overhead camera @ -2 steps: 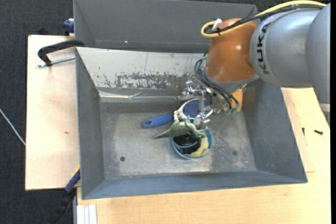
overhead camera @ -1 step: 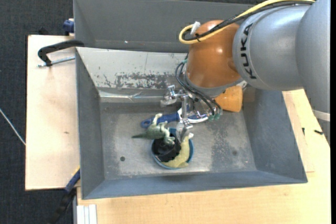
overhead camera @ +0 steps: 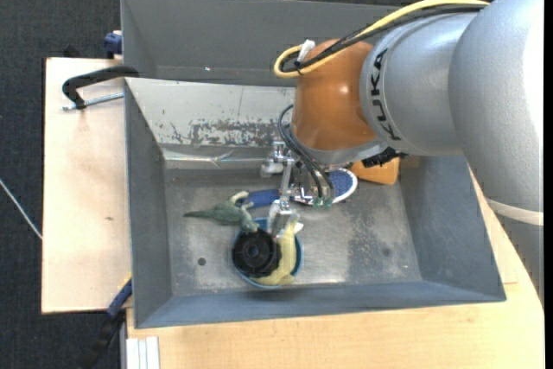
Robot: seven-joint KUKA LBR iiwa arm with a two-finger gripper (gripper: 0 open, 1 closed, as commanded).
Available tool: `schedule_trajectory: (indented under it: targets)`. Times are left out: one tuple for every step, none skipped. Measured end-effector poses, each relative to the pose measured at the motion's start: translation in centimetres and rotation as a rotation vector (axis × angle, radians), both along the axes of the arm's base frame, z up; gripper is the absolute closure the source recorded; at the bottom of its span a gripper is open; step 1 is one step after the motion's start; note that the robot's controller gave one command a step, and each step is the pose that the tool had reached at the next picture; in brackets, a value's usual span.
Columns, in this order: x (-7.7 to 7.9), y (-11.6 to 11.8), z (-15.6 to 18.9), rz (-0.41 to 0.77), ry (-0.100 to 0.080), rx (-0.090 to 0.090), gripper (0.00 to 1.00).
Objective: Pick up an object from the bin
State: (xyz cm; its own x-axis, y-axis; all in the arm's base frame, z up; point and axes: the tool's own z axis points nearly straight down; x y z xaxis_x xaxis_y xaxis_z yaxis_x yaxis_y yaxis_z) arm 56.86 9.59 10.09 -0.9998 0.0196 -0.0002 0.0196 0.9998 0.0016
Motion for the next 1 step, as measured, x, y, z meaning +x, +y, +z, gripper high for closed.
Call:
schedule_trajectory:
  targets:
    - [0.25,0.16,-2.65,-0.285,0.0,0.002,0.0]
